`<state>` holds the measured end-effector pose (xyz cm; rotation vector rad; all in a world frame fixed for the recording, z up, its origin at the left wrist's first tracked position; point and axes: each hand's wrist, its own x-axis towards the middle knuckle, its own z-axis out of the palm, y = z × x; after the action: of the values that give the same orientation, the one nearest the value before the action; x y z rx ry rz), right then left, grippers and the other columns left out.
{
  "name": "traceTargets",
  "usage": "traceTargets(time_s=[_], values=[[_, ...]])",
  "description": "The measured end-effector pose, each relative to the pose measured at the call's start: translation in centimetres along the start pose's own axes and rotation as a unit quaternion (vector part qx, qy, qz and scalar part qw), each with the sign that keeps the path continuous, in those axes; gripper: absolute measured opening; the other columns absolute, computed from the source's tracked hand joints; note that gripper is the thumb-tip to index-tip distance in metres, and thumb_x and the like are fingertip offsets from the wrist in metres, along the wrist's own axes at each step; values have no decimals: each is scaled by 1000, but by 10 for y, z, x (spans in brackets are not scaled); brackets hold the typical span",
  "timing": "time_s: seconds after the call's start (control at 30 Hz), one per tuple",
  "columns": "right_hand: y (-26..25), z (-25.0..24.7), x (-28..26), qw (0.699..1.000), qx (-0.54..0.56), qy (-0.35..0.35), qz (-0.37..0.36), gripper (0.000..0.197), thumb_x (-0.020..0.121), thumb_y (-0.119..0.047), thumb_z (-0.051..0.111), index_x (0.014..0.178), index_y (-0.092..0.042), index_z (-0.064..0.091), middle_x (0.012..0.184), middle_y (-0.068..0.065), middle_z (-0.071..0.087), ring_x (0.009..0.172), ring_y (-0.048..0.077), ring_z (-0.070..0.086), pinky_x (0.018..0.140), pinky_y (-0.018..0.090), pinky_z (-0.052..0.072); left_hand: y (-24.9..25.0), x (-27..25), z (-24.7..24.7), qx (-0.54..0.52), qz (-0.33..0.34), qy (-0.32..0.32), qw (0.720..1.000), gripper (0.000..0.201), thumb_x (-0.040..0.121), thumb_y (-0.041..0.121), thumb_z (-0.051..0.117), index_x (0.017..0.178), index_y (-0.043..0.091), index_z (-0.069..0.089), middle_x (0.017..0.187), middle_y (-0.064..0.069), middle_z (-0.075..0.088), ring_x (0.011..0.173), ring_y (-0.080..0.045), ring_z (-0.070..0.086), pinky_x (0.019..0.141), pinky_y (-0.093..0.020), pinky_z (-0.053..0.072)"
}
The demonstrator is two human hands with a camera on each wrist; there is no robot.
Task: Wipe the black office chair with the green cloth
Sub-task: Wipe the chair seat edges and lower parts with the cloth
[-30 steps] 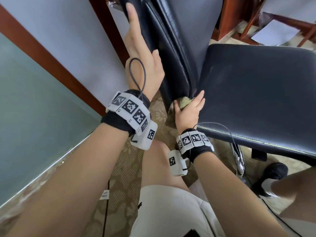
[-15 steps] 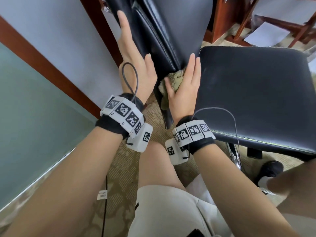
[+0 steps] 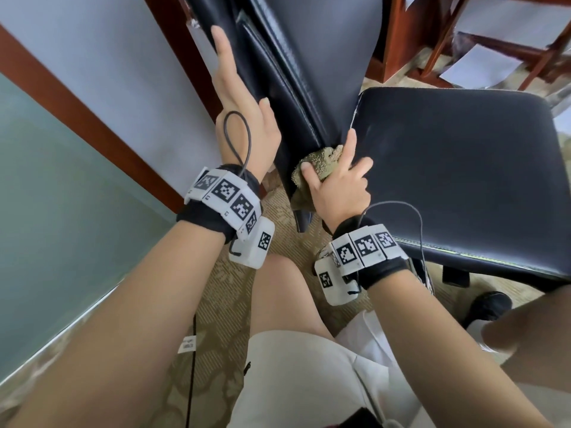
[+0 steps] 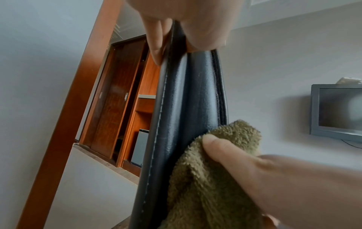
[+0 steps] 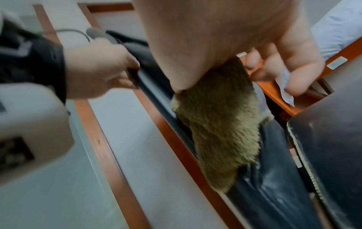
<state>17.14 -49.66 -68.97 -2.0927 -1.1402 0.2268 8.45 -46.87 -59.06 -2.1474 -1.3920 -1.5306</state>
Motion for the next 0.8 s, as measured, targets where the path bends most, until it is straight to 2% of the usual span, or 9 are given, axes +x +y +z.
traceTargets(time_s=[0.1,0.23,0.37,0.43,0.53,0.6,0.67,0.73,0.8], values=[[2,-10,6,946,274,-146,89,83,79,-37,71,141,-16,20,128,14,28,79,8,42,73,19,32,3,0,0,1,2,11,1000,63,77,-8,50,132,-25,24,134,-40,35,122,-24,28,99,7,7],[8,-9,-12,910,407,-8,79,64,68,-10,81,110,-9,33,117,12,31,84,-8,33,71,0,31,1,1,-1,6,10,14,1000,64,77,-10,49,132,-26,22,135,-42,32,122,-25,28,102,4,7],[12,-4,-32,899,431,69,26,51,71,-6,77,111,-6,45,109,5,36,75,8,44,75,10,40,1,0,-1,7,12,10,1000,65,76,-12,48,133,-27,19,138,-42,26,127,-25,24,104,2,6],[13,-2,-32,899,429,89,7,47,74,-3,73,114,-3,49,112,7,38,78,16,48,78,7,39,0,0,0,13,12,17,1000,64,76,-11,49,132,-27,21,137,-42,29,125,-25,25,102,4,6],[12,4,-30,931,352,92,-35,44,84,-7,63,127,-2,51,129,18,43,111,25,48,93,3,28,3,-1,0,6,11,8,1000,65,76,-14,49,131,-30,19,138,-45,24,123,-26,24,100,6,8],[10,11,-28,961,264,58,-61,47,93,-17,51,139,-10,42,147,13,34,127,27,36,90,12,31,3,-2,0,6,4,-1,1000,65,77,-14,49,131,-30,16,138,-44,24,122,-23,23,92,11,12],[13,17,-23,978,196,37,-53,50,95,-28,42,144,-23,34,155,2,23,134,28,28,84,32,43,3,-2,1,4,-8,-14,1000,66,79,-12,47,134,-28,14,141,-41,24,125,-21,25,88,12,15],[18,22,-15,975,216,12,-48,52,94,-30,42,144,-24,33,156,8,19,138,33,23,94,51,43,2,-2,3,12,-21,-19,1000,66,81,-8,47,135,-26,14,142,-38,24,126,-21,24,87,13,15],[24,28,-12,955,291,-14,-65,52,92,-23,46,143,-19,35,151,18,23,138,33,25,106,49,34,-1,-2,5,22,-35,-16,999,64,84,-1,46,137,-23,16,141,-34,29,127,-24,32,89,12,14]])
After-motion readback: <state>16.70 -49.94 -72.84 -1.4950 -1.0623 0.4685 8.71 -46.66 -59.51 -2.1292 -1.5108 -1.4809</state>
